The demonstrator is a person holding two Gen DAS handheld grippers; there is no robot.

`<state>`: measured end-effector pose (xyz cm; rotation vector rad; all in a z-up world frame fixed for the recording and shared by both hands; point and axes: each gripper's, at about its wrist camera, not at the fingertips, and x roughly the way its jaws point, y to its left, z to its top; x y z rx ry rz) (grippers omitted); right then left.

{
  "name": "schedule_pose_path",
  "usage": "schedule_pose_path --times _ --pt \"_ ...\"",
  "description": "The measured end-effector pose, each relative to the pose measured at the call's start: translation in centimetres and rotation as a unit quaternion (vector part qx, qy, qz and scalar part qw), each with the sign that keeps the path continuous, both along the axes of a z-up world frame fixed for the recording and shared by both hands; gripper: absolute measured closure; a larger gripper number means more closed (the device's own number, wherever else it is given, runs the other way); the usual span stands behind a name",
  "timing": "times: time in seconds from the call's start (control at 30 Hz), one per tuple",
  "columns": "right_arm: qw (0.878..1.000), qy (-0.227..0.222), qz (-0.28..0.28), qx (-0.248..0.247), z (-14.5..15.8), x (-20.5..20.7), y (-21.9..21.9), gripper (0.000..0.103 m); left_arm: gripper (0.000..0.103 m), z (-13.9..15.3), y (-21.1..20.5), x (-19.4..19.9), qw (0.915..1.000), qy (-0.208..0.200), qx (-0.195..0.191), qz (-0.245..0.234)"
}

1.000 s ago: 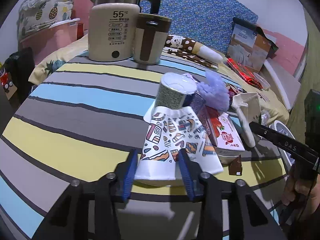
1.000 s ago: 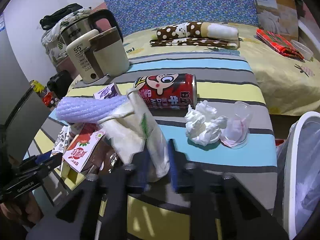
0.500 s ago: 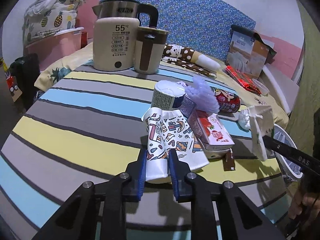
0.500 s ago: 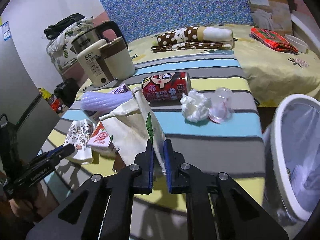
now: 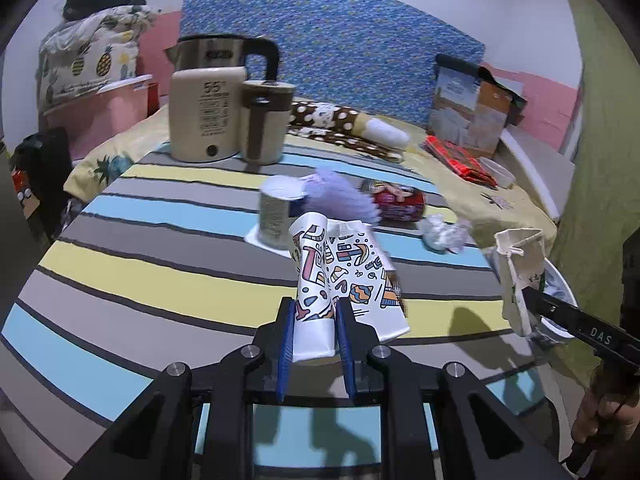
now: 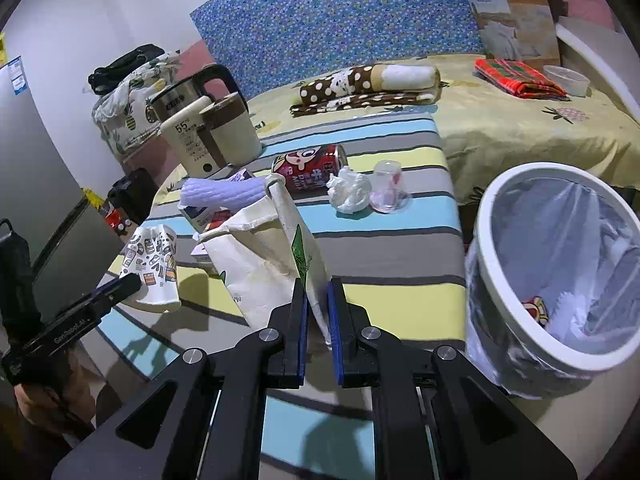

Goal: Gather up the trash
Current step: 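Carry the paper cup and cloth bag to the bin and release both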

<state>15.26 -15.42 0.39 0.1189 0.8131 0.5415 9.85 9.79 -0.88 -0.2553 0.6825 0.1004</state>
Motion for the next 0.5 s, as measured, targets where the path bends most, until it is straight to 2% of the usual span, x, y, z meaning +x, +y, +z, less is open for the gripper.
schedule_pose_path --times 0.5 --pt "0.998 -0.015 -0.056 -0.001 0.6 -0.7 -4.8 0.091 0.082 1.4 -7.8 2.0 0.9952 -0.009 -0.01 -0.097"
